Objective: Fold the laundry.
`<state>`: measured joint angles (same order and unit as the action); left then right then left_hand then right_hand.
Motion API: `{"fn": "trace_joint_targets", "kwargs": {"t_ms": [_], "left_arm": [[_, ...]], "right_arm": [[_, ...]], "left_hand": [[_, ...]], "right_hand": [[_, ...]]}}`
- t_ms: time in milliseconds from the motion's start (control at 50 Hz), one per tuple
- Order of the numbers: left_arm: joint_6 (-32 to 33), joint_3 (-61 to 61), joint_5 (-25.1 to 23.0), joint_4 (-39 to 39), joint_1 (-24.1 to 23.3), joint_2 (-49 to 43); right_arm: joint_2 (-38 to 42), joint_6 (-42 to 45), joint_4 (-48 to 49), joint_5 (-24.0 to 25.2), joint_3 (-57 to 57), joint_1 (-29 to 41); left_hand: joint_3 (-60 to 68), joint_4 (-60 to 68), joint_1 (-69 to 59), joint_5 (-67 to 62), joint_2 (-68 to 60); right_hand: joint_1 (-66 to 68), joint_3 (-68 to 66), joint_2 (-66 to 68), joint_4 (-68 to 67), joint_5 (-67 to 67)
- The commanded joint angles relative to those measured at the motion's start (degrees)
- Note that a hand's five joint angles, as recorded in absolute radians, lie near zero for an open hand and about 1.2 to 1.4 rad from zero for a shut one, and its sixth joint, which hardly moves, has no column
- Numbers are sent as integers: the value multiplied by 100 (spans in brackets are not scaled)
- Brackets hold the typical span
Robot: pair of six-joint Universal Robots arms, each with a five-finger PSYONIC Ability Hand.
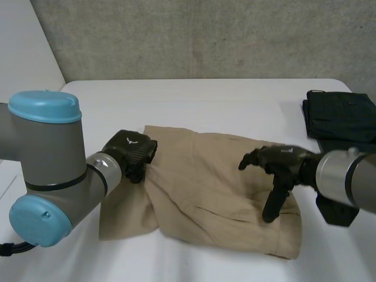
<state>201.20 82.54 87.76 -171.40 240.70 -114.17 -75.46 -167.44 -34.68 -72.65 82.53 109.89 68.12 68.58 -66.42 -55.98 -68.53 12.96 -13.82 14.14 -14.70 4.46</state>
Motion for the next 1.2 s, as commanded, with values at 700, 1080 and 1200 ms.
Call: {"fn": "trace_joint_targets", "kwargs": {"t_ms": [700,1080,1200], "left_arm": [[-2,-256,13,-95,100,-378],[-2,658,-22,142,82,1229],[42,1159,-48,90,100,1608]], "right_arm": [[-997,-237,2386,-987,2821,446],[-1383,2311,2548,-1902,873,832],[-1226,2418,1501,-1779,291,842]], "left_hand": [[1188,1142,-1358,-1402,-1147],[1188,1142,-1358,-1402,-1147],[1188,1142,-1358,-1402,-1147]], "right_hand": [[233,-146,115,-59,82],[6704,-6618,6586,-6530,6554],[6704,-6618,6586,-6530,6554]]}}
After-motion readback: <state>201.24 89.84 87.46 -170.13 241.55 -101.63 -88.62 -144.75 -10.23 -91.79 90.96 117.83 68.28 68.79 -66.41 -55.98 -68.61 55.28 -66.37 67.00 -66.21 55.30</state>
